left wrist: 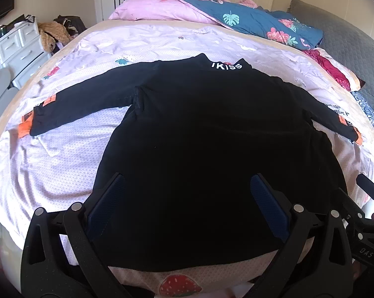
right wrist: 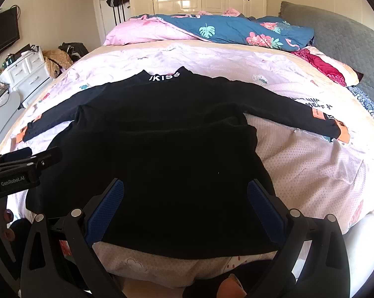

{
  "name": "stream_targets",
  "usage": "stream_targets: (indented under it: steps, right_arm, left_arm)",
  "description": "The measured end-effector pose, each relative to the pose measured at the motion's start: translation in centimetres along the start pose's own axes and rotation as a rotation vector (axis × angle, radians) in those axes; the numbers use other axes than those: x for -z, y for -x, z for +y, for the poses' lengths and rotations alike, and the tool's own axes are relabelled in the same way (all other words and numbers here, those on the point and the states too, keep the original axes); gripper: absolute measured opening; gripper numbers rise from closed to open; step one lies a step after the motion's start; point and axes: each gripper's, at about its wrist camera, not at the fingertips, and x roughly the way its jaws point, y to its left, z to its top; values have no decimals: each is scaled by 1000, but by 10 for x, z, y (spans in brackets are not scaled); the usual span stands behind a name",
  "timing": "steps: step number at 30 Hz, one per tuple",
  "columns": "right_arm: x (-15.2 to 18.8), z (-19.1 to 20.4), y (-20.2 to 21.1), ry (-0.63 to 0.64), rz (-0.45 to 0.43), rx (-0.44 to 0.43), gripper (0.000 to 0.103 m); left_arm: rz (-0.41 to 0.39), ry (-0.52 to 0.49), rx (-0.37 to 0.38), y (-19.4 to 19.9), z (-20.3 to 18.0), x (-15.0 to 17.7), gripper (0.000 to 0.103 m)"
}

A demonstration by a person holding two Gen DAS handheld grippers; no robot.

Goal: Fold small clothes

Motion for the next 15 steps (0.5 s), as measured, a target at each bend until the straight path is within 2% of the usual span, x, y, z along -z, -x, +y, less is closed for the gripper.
stream_targets:
  steps: [15]
  right_arm:
    - [-38,-12,-14,-60,-19,42,99]
  left_arm:
    - [-4,24,6,-14,-4,-31,95]
